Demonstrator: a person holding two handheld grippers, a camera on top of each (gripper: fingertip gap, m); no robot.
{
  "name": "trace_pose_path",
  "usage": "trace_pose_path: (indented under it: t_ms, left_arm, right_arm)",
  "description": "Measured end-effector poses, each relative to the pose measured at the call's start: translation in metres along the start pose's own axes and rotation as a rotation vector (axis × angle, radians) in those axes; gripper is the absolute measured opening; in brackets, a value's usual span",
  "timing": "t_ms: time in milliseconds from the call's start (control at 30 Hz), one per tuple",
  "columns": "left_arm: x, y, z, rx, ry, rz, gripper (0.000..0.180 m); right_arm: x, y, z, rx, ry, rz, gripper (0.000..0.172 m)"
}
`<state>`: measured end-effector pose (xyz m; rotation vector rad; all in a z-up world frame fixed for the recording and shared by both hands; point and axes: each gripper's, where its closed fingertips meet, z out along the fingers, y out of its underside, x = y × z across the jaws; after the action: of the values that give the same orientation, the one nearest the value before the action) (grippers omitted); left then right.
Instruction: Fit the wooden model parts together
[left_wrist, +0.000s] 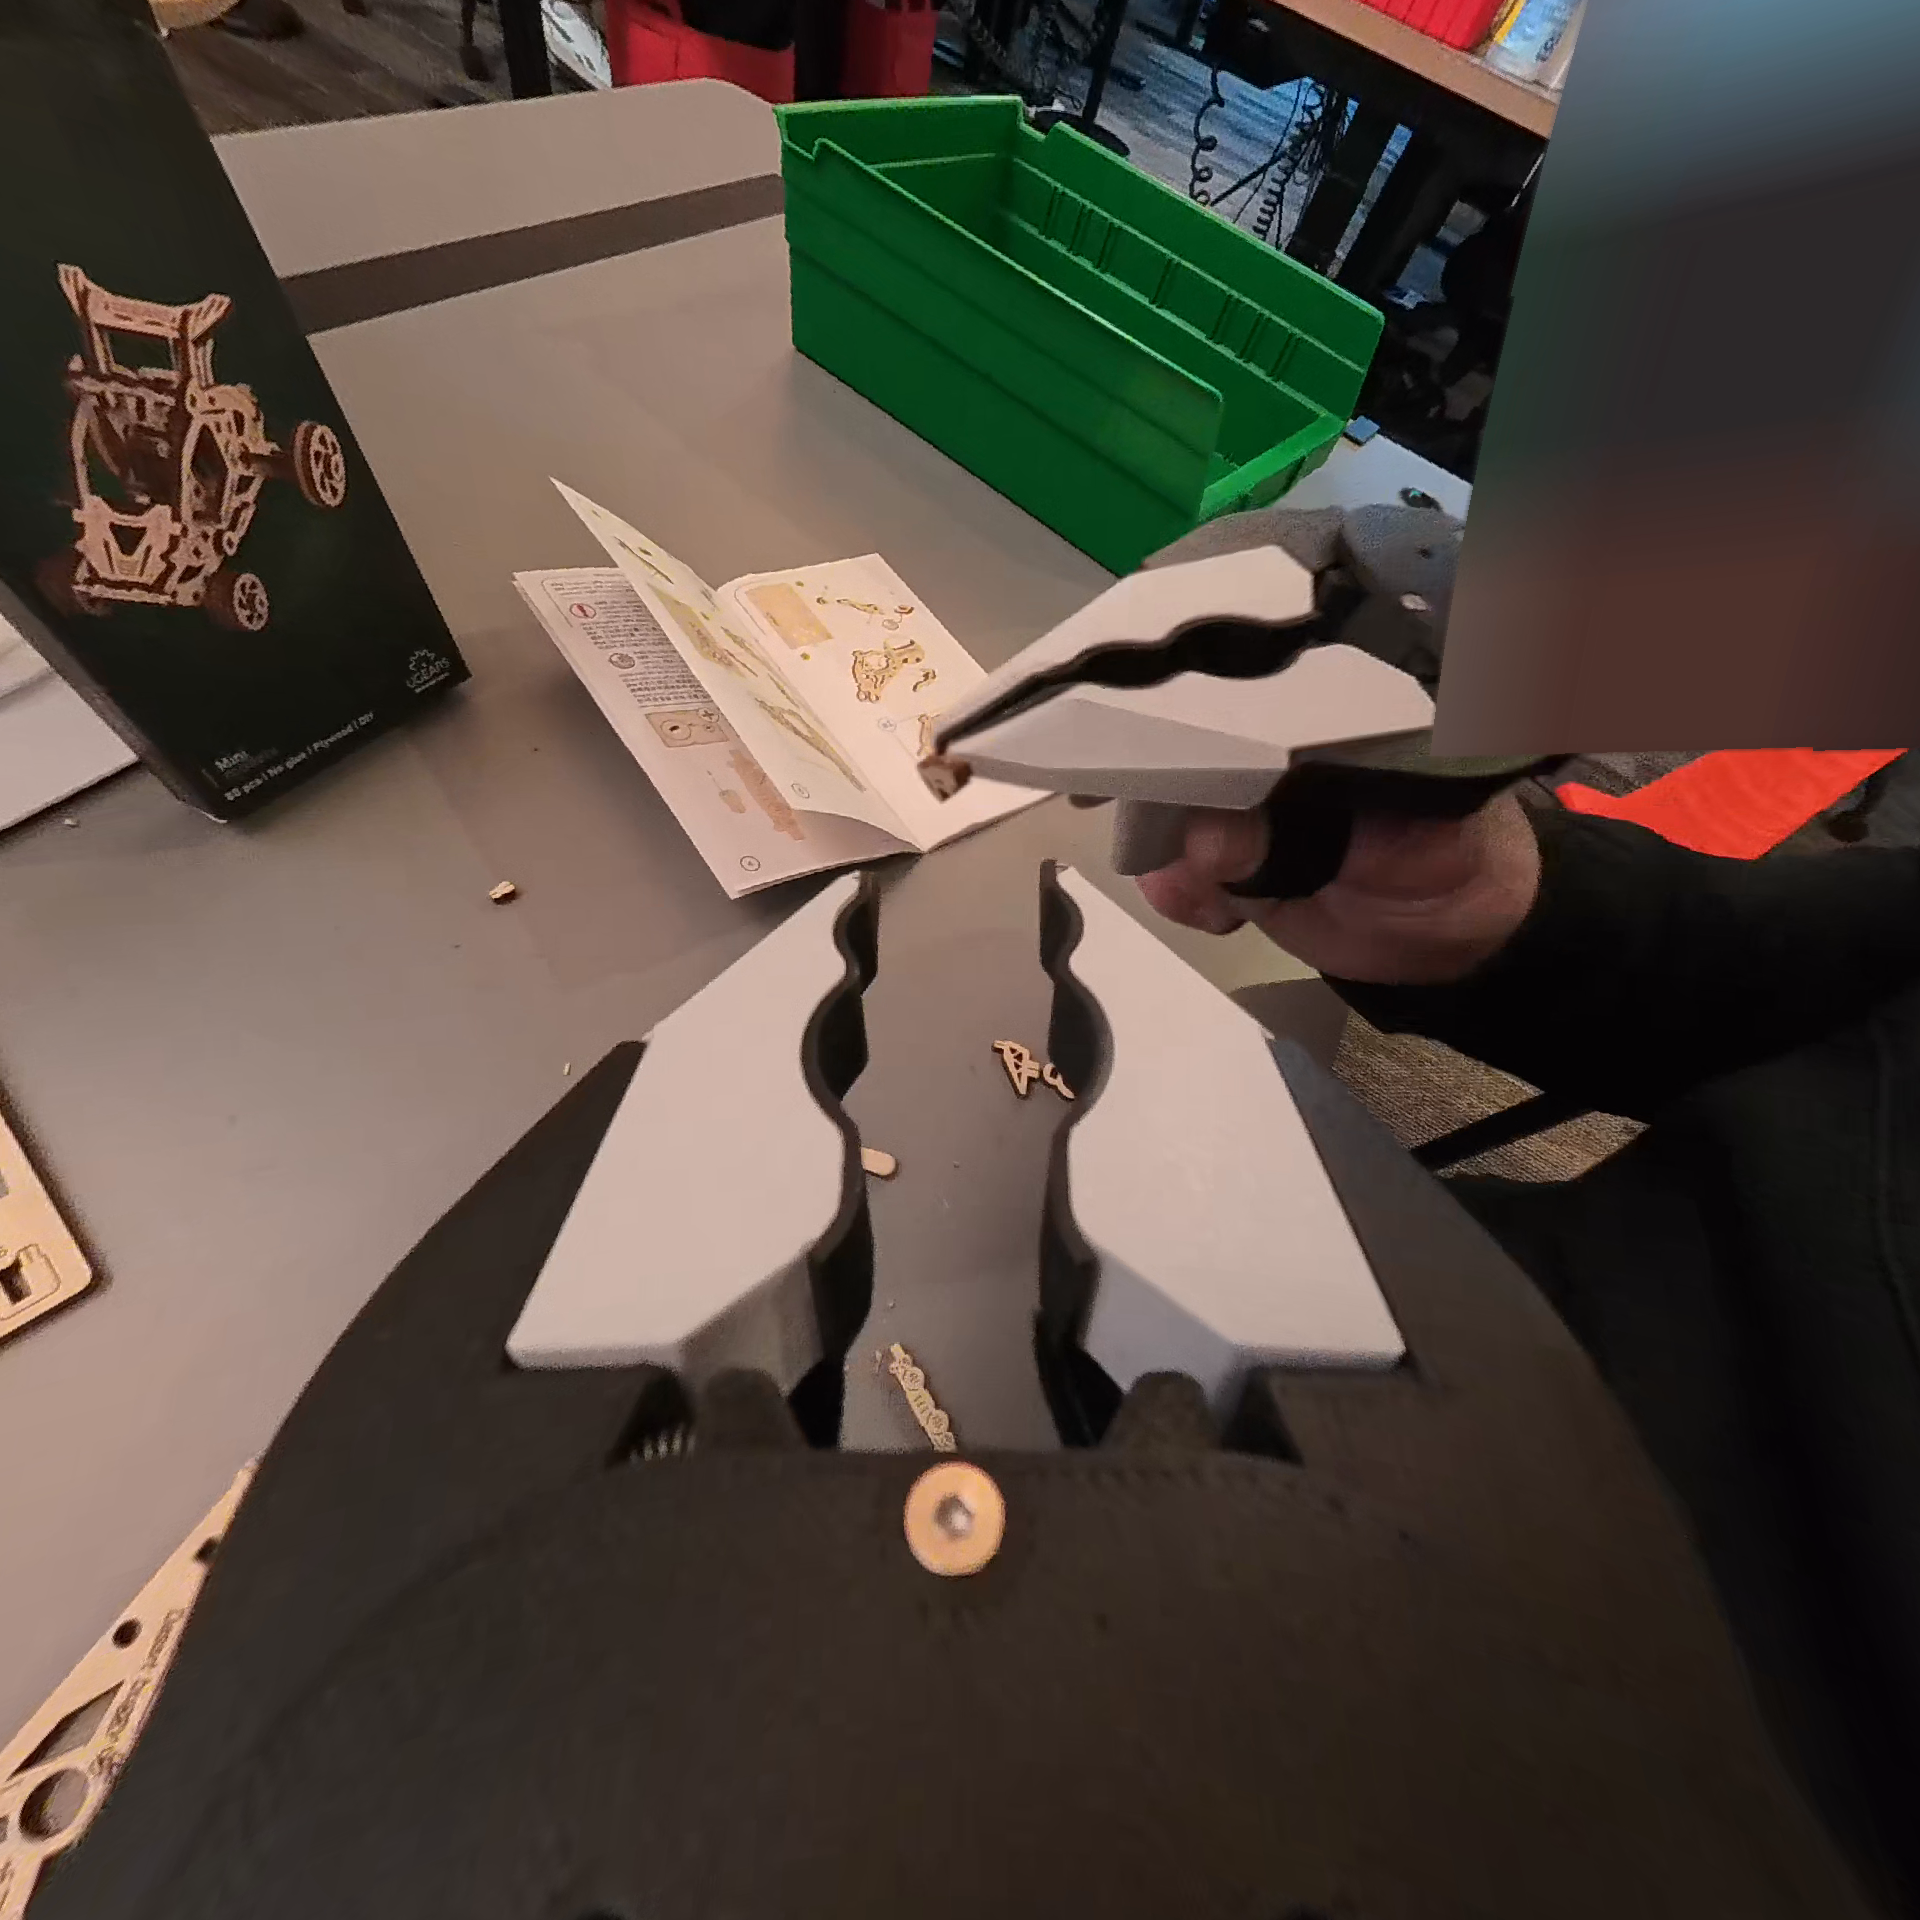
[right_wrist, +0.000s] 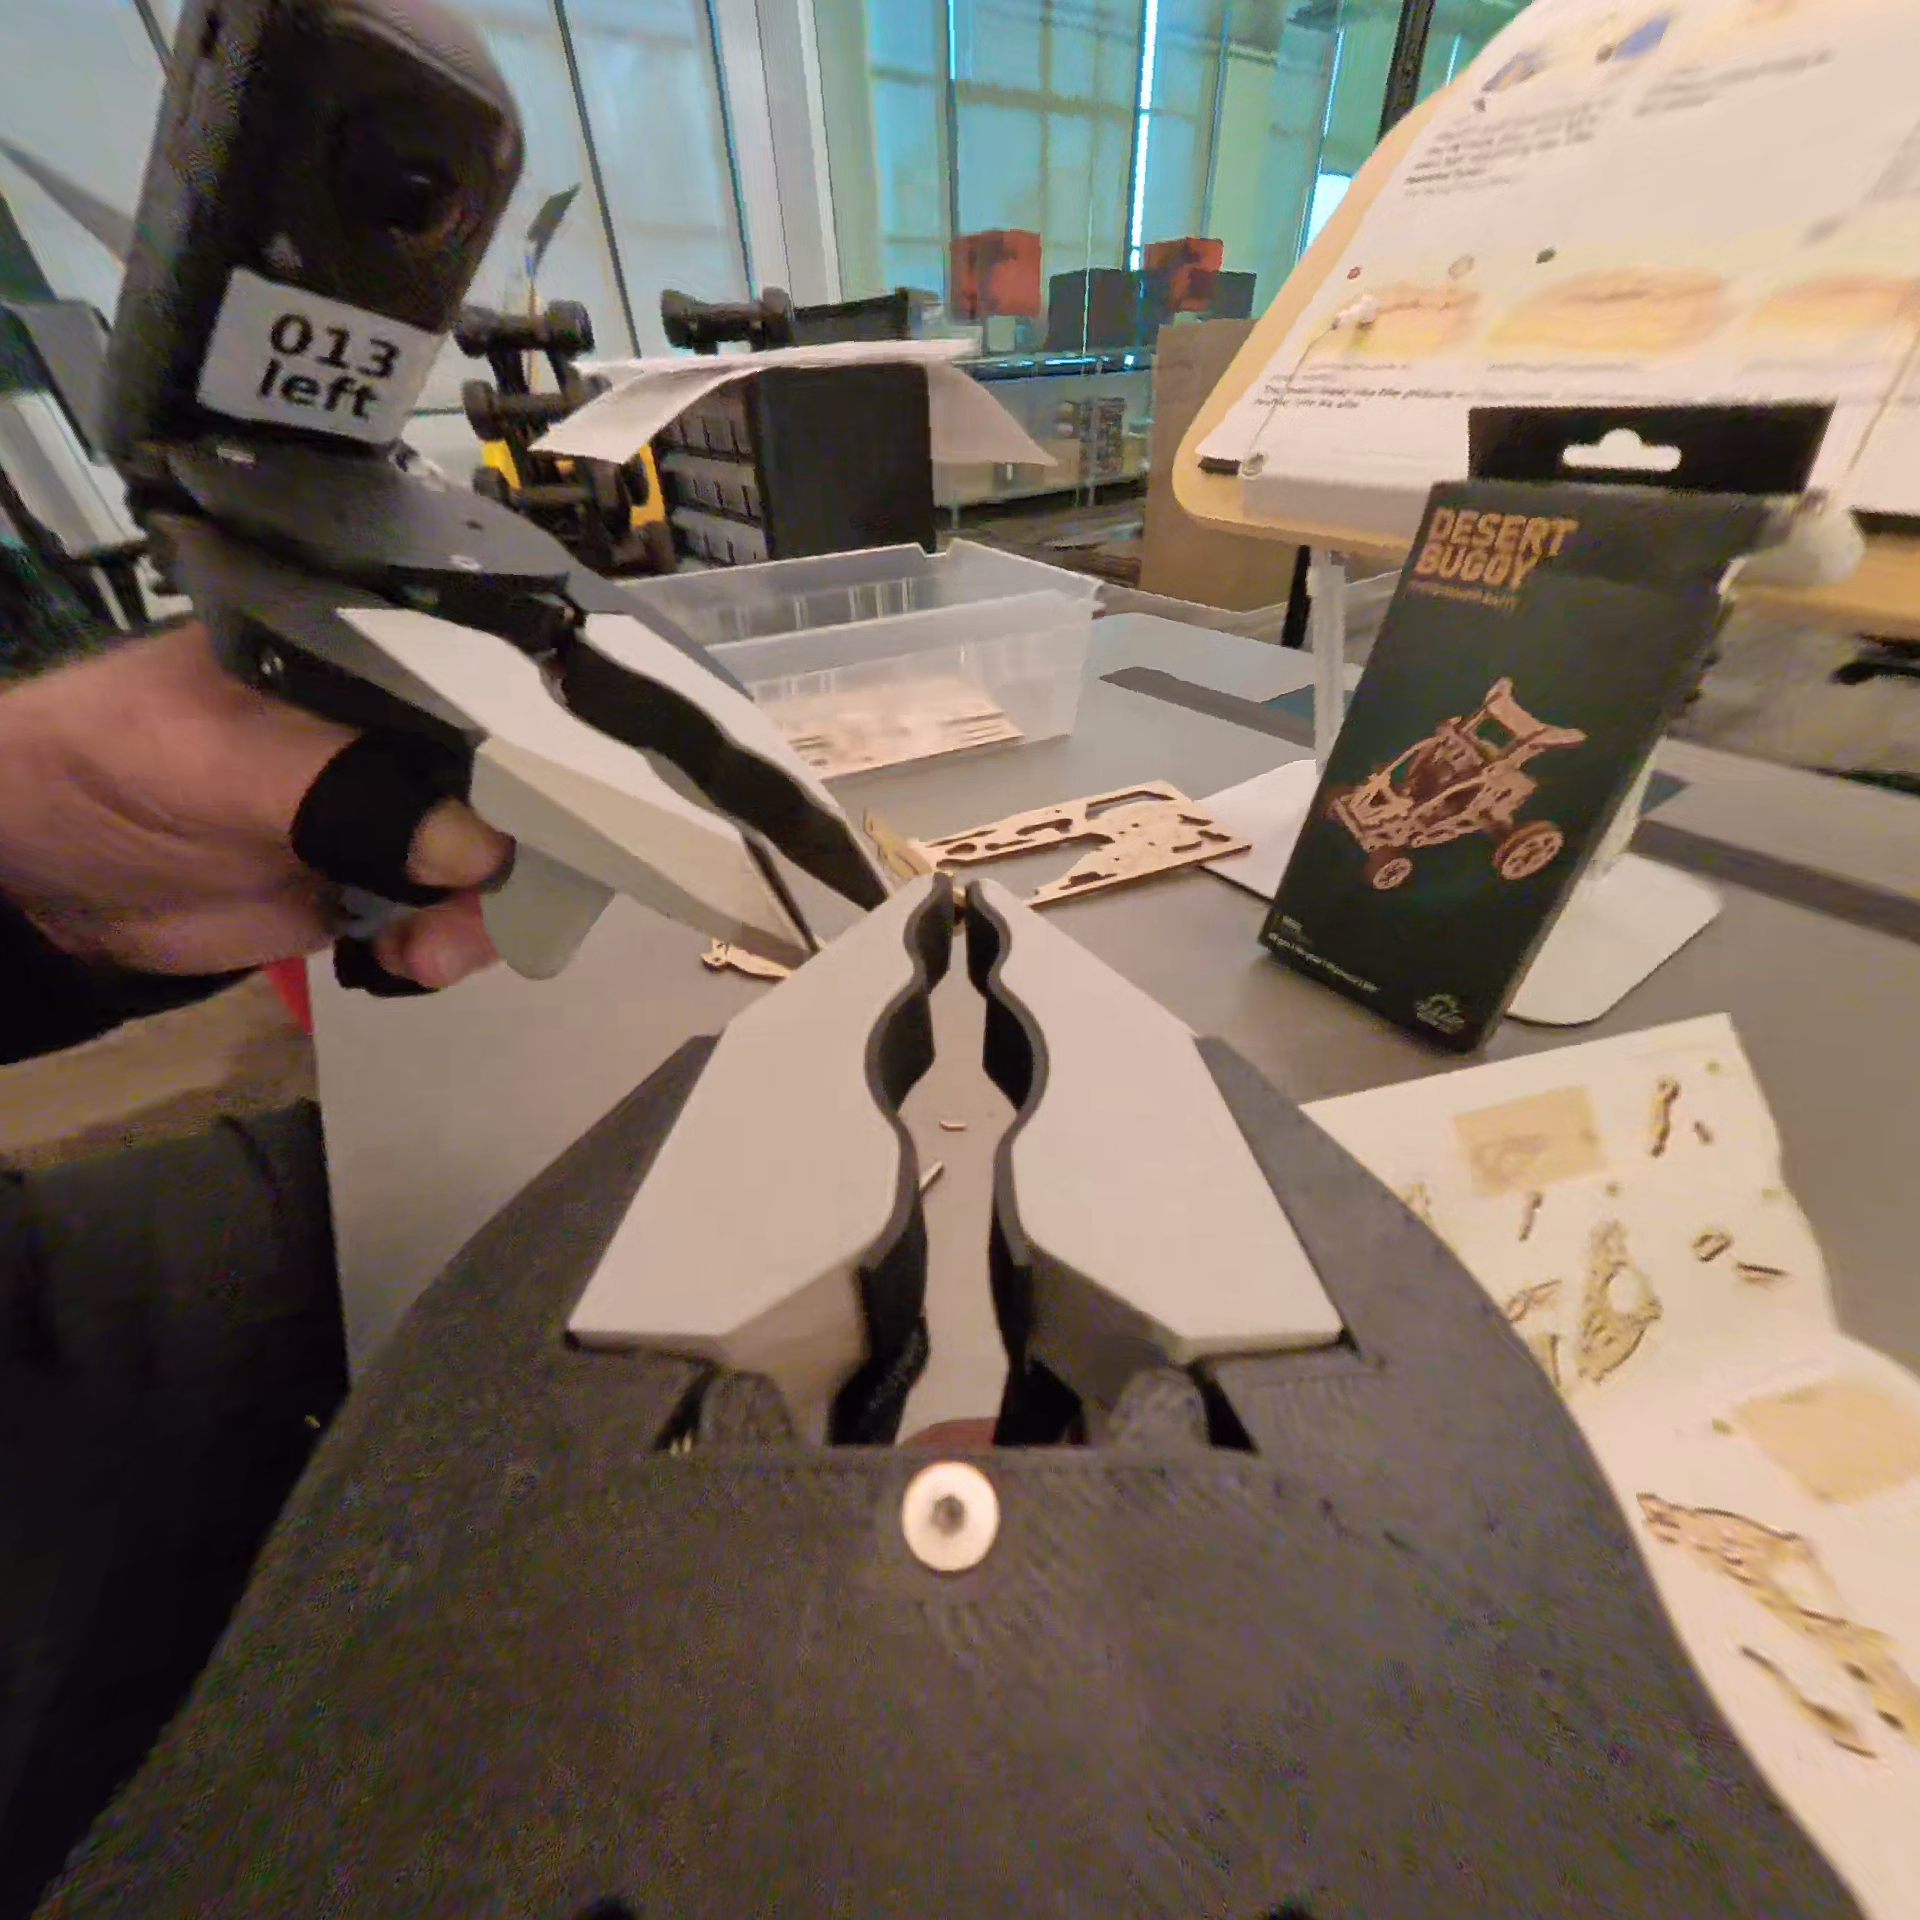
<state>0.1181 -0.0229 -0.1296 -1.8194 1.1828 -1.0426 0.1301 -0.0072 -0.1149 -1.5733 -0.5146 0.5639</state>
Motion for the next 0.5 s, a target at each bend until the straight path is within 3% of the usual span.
trace_pose_path:
  t_ms: [233,500]
  left_arm:
    - [-0.005,0.002,-0.007,-0.003,-0.062,0.059,0.031]
    - [-0.023,0.017,-0.018,-0.050,-0.125,0.068,0.029]
  right_arm:
    - [0.004,0.005,0.006,0.023,-0.094,0.262,0.000]
    - [0.008,0.015,0.002,-0.022,-0.069,0.237,0.000]
